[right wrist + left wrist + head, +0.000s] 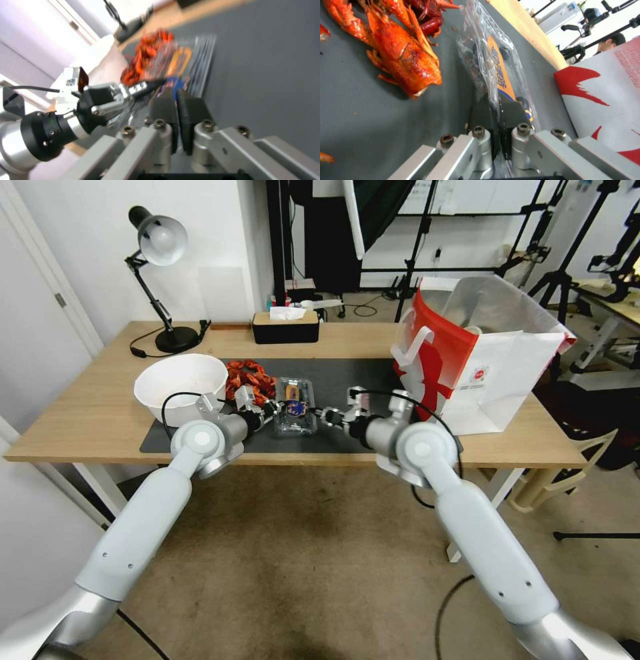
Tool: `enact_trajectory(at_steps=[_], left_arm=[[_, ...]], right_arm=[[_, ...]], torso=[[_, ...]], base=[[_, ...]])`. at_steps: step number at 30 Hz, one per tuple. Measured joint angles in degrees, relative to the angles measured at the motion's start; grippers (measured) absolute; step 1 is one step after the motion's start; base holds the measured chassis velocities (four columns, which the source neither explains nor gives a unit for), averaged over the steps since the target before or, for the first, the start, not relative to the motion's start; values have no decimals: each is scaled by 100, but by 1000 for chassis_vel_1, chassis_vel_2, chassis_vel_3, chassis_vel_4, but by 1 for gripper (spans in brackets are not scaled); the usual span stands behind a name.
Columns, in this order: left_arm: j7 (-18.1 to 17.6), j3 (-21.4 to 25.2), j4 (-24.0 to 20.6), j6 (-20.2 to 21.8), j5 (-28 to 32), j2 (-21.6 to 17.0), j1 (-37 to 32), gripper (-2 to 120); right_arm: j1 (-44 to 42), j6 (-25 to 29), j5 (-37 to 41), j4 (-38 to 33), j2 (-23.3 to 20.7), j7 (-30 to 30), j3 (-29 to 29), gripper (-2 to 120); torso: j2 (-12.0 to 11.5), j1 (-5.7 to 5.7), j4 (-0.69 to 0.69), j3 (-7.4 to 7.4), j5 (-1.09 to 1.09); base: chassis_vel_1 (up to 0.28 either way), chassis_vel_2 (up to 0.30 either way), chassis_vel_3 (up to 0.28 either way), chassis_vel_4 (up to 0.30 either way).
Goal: Close the takeout container lid, then place the container into the takeout bag.
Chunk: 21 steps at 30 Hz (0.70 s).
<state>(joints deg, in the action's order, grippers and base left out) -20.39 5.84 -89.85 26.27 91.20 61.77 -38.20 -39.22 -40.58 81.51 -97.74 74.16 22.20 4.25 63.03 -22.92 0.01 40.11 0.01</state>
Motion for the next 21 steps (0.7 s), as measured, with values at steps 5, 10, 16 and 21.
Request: enact_trajectory(at_steps=[5,10,16,21], left_arm=[[-7,20,-16,-9,24,1,-10,0],[-10,54,-31,-34,49,2,-43,0],[16,130,-135,-80,123,0,-113,0],[106,400,-439,-170,207,-99,-355,0]], right_arm=[[-104,92,-232,-201,-178,-169,91,21],[-495,511,-1422,-654,-527,-920,221,41],[-1648,2047,-4047,-1404,-891,-1831,491,60],[-2573,2915,-5155,-1743,-885,-1858,680,80]], torso=[[0,0,-1,0,0],[0,0,-2,0,1],[0,1,-3,0,0],[0,1,-7,-1,-1]], base=[[0,0,0,0],[0,0,0,0],[0,0,0,0],[0,0,0,0]])
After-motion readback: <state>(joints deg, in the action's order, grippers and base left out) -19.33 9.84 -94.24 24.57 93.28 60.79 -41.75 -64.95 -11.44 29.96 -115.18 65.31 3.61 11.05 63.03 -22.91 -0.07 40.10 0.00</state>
